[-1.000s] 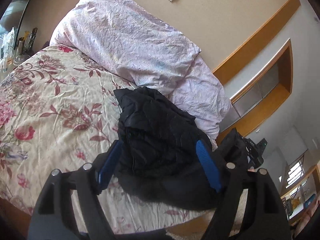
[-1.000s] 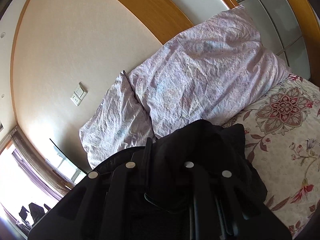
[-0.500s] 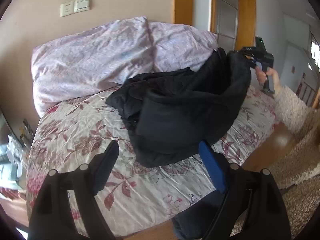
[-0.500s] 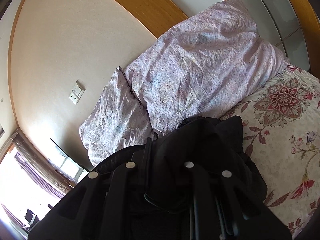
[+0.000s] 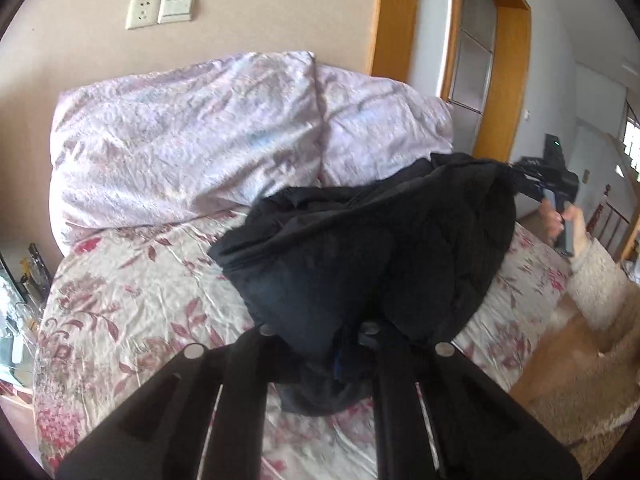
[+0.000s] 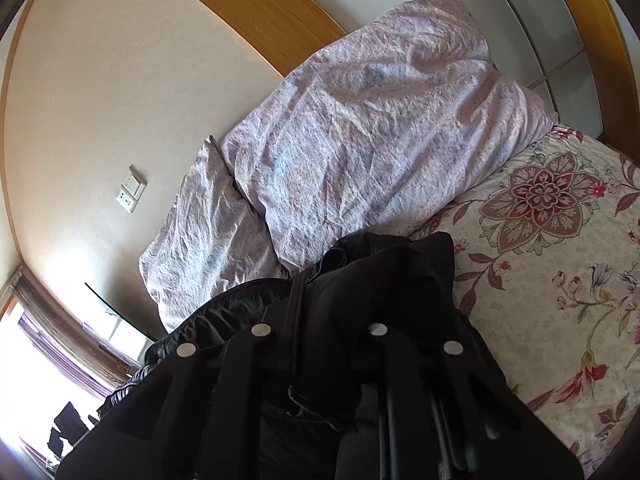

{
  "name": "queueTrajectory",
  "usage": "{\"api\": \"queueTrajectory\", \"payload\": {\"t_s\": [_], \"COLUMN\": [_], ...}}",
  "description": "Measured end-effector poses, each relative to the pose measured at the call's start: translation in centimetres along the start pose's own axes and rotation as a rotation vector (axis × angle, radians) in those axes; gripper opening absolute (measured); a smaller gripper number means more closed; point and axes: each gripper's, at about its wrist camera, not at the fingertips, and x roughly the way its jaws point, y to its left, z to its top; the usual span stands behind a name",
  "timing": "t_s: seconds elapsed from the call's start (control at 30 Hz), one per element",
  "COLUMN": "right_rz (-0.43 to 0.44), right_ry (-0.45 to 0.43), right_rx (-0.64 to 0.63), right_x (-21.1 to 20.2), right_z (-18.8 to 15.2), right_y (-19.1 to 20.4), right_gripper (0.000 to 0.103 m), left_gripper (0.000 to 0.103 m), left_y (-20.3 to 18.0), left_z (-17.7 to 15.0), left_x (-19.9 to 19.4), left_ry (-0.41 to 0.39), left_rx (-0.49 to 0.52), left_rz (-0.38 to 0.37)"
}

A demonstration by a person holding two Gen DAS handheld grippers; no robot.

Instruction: Fold large clothes

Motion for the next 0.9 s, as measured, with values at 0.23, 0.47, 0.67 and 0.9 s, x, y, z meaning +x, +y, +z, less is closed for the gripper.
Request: {"api": "queueTrajectory", "payload": {"t_s": [0.23,0.47,0.67,0.9], "right_rz": [-0.071,-0.201,-0.298,-0.268], "right_ry": [-0.053,-0.089,-0.009,0.014], "right_rx": [-0.051,-0.078,-0.002,0.227], "right_x": [1.5,5.4,12.0,15.1], "right_z": [2.4,4.5,4.6,5.0], "right_y": [1.9,2.1,-0.7,-5.0], "right_gripper": [0.014,0.014,0.014,0.052], "left_gripper": [0.009,0.009,0.009,0.037], "left_y": [2.5,5.2,8.5,10.1], "left_z": [5.3,10.3,9.3,8.8], "left_x": [4.1,11.7,19.4,23.5], "left_ry": [-0.031,0.007,0.129,0.162], "left_rx": [-0.072,-0.092,-0.201,-0.279], "left_rz": [0.115,0.214,0.248,0.286]}}
